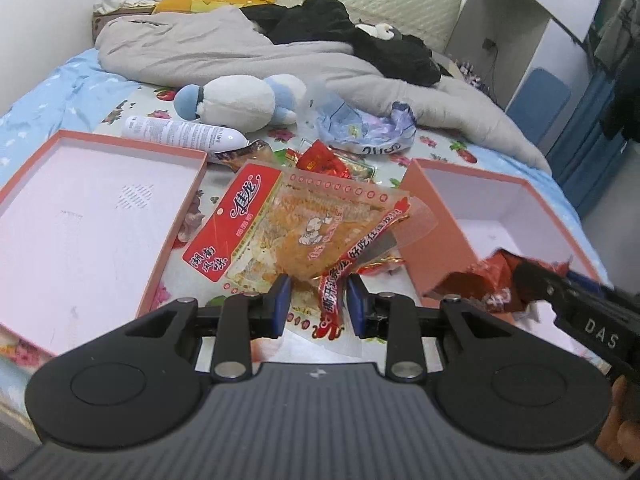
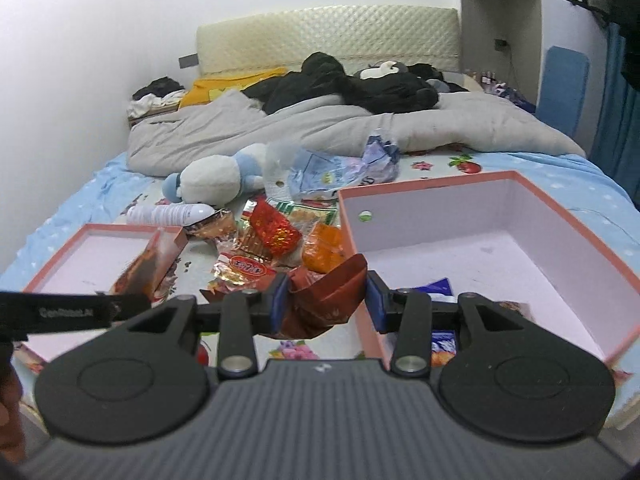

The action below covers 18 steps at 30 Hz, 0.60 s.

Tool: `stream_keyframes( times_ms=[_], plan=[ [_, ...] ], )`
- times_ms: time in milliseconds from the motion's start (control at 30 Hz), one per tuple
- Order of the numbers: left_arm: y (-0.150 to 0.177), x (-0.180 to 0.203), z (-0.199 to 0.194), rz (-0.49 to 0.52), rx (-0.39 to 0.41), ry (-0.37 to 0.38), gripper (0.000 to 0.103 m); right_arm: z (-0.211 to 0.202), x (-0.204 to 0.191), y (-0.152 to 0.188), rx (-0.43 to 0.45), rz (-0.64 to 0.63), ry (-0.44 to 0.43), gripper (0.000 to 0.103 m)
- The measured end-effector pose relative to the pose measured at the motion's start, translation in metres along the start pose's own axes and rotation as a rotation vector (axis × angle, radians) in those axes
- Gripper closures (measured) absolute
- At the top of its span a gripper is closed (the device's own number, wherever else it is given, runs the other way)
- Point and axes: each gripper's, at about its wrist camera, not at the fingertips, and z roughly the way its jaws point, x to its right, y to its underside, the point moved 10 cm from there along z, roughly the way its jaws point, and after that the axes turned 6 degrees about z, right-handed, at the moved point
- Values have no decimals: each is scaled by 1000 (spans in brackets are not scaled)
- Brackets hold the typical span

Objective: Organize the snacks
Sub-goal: 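Carry both snacks over the box and open both grippers to drop them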

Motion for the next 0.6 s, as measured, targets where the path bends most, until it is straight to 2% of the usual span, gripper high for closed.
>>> stream_keyframes(
  times_ms=[233,600],
  plan=[
    [-7,28,-31,7,15,38,69,-32,30,-7,1,32,28,60],
    [-6,103,-48,28,11,148,69,-76,81,0,-7,68,73,59]
  ],
)
